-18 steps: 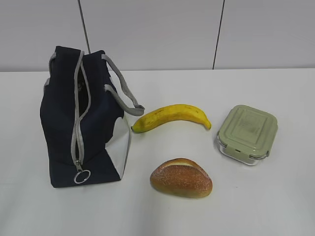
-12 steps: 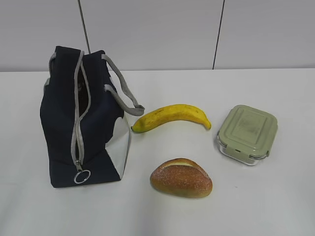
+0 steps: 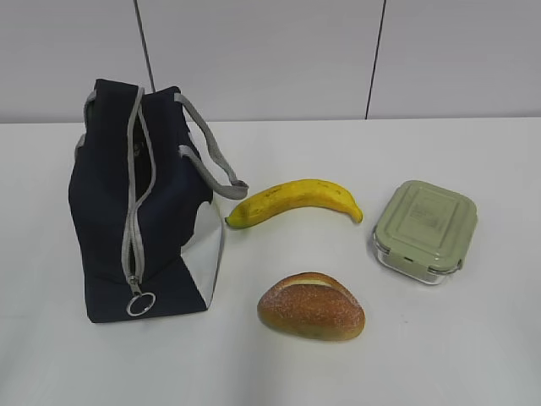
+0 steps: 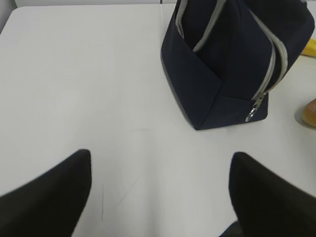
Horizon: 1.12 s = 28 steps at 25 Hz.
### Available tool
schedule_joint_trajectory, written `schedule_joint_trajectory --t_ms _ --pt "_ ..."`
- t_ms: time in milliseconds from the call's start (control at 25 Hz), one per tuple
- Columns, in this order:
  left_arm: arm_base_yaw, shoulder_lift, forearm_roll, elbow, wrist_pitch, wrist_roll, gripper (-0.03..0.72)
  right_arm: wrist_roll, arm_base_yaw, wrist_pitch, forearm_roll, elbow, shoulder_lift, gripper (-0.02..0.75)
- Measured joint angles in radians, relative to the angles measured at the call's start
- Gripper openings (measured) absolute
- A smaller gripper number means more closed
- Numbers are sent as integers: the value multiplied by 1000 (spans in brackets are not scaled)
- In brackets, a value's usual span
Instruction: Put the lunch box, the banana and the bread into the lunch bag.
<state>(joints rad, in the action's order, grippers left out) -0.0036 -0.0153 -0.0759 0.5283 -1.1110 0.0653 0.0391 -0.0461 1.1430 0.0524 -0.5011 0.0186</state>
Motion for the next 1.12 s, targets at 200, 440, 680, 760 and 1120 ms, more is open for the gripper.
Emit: schedule_joint_trajectory --t_ms 200,440,680,760,1120 --pt "0 98 -8 92 24 0 560 0 0 0 0 0 0 529" --pt "0 388 -143 264 50 0 545 0 0 0 0 0 0 530" --pt "0 697 -310 429 58 -1 529 0 0 0 0 0 0 530" --pt "0 795 -332 487 58 -2 516 0 0 0 0 0 0 530" --pt "0 1240 -370 711 19 -3 497 0 0 0 0 0 0 530"
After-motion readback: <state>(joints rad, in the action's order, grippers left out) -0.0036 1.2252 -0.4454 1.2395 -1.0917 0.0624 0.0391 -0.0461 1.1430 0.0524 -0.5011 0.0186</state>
